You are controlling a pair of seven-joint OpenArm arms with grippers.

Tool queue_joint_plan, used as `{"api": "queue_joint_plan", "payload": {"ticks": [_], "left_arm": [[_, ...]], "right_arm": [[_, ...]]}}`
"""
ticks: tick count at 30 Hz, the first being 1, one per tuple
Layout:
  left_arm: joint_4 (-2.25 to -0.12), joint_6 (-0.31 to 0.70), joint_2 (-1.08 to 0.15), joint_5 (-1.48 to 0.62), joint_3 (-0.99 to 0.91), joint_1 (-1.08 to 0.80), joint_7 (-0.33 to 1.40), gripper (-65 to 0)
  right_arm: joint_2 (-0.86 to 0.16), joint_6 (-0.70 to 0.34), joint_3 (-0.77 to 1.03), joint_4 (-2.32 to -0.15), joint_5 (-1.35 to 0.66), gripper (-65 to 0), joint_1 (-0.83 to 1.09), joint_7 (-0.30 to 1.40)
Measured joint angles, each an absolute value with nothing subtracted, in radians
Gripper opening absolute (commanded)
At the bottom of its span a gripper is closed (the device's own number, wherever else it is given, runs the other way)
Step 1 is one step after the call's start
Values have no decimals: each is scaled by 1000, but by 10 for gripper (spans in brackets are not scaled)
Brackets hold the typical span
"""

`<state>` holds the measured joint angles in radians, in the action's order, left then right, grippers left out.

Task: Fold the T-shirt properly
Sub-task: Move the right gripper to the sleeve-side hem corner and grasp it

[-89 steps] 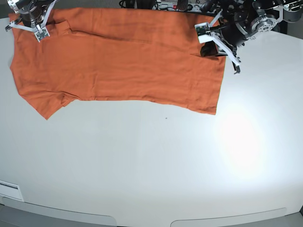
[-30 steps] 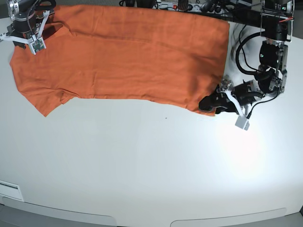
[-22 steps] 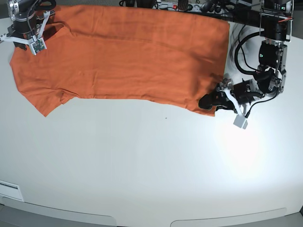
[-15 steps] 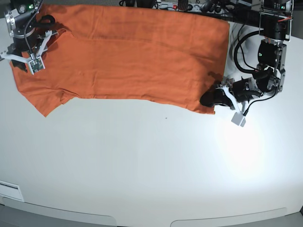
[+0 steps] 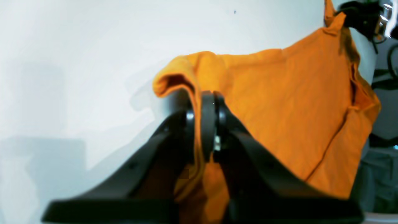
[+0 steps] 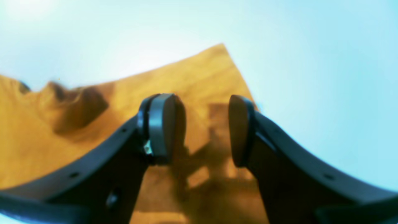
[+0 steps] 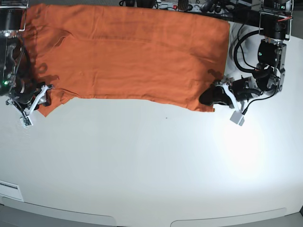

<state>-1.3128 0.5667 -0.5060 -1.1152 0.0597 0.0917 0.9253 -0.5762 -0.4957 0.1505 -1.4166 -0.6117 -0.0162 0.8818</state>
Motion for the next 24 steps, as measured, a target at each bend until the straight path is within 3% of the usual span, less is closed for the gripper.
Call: {"api": "queue_joint_plan", "payload": {"ticks": [8, 15, 24], "left_arm": [[-1314, 570, -506, -1115, 60, 89, 925, -650], [-1314, 570, -506, -1115, 60, 89, 925, -650], [-1314, 570, -506, -1115, 60, 89, 925, -650]], "right_arm": [[-619, -670, 153, -1010, -792, -346, -256, 937], [-672, -690, 152, -994, -820, -346, -283, 1019], [-665, -693, 152, -994, -791, -346, -283, 946]]}}
